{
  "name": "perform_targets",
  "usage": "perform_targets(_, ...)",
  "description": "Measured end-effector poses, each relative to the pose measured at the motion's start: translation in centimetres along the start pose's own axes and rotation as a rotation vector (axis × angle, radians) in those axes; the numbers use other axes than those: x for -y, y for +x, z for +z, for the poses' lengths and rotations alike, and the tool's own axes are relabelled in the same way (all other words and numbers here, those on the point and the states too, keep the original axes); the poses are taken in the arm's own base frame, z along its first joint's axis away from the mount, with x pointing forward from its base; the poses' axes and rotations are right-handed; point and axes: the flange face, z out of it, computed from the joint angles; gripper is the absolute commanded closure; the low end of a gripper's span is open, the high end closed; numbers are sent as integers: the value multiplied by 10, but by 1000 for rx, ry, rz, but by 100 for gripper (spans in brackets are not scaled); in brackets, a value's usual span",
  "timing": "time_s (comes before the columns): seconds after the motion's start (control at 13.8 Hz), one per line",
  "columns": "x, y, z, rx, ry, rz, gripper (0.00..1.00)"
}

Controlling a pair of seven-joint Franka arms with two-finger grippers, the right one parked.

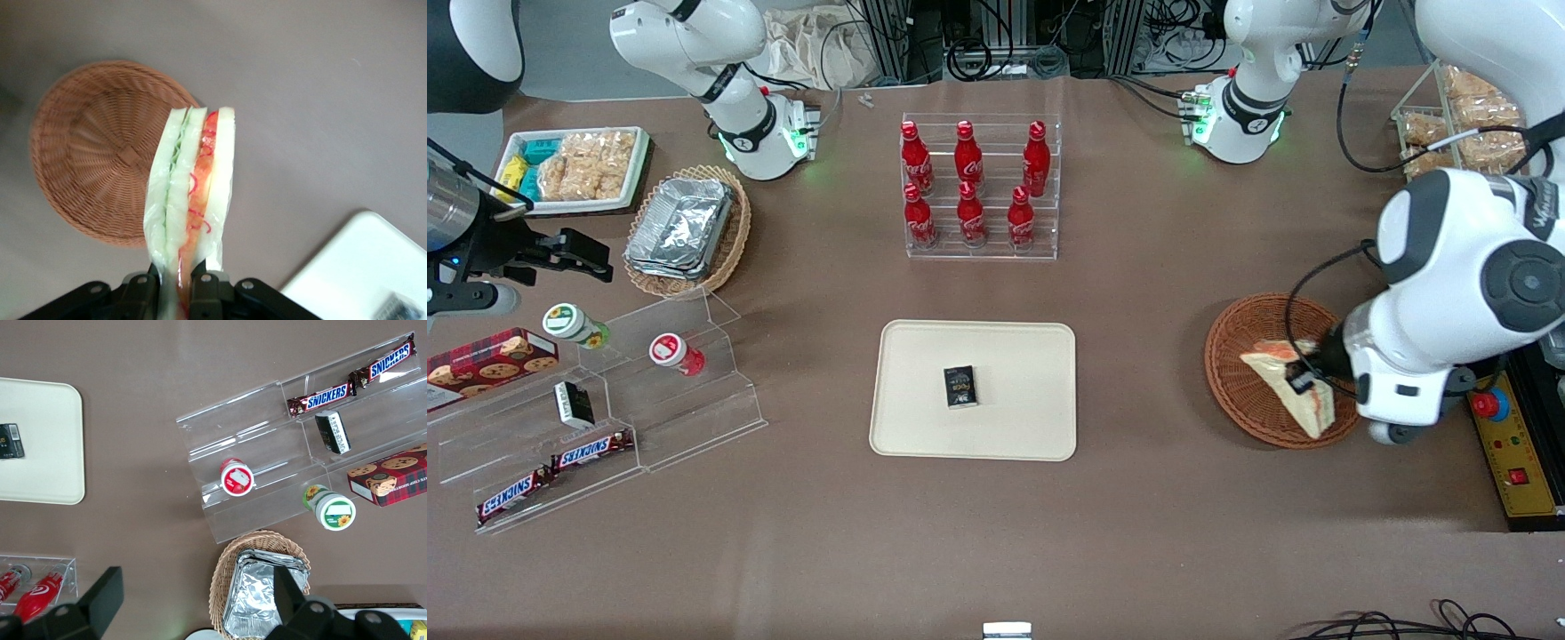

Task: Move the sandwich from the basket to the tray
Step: 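Lift the sandwich and carry it over the cream tray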

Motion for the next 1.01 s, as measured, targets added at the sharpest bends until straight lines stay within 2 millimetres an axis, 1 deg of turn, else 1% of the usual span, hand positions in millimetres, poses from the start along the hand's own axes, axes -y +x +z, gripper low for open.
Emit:
perform_targets(0.07, -25, -17, -1, 4, -10, 46, 100)
perform_targets(0.14, -52, -35, 5, 11, -17, 93, 100)
perform_targets(0.22, -80, -54, 16, 22, -16, 142, 100)
perform_targets(0.29, -107, -73, 32, 26, -4, 190, 100)
perform_targets(0.36, -131, -92, 52, 25, 20, 236, 100)
perform_targets(0.51, -170, -124, 99, 33, 51, 307, 100)
perform_targets(0.65, -195, -141, 147, 35, 50, 353, 100)
perform_targets(0.8, -208, -147, 188, 40, 49, 375, 100)
perform_targets(0.87, -212, -148, 202, 49, 50, 378, 100)
perform_targets(1.01, -219, -153, 219, 54, 41, 387, 100)
